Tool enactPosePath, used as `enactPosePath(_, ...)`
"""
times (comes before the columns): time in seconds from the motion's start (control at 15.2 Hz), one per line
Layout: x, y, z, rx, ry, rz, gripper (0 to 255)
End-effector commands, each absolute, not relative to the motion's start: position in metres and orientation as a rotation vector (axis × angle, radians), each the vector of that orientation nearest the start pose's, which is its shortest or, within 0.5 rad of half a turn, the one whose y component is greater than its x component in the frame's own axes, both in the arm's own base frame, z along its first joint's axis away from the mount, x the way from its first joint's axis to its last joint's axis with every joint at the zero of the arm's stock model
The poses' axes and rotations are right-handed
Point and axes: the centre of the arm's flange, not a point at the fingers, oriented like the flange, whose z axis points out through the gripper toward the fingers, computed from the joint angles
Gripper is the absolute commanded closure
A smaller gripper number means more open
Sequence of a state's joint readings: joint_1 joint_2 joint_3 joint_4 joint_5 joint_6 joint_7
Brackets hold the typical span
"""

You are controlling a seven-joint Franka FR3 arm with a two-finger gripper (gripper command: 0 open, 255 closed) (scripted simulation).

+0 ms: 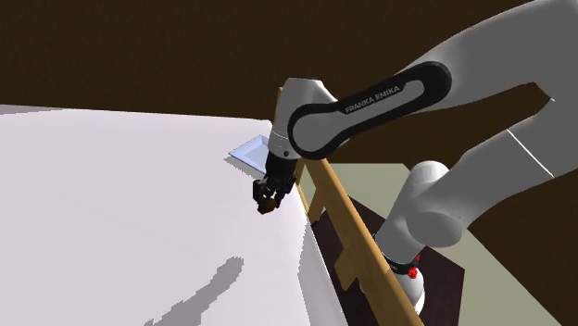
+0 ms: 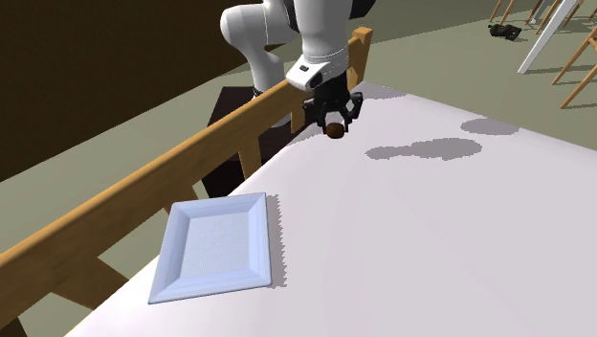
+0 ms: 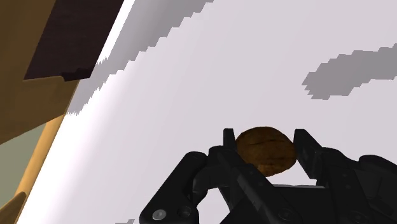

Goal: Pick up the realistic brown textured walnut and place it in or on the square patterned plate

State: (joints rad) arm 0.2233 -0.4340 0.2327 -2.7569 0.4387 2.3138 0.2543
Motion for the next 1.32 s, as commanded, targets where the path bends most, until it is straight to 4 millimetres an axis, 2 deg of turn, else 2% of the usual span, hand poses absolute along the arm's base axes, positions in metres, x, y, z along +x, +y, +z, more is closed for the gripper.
enactPosePath(0.0,0.346,0.145,0.343,-2.926,0.175,0.117,255)
enactPosePath(1.25,0.517,-0.039,0.345,-2.926,0.175,0.117,255)
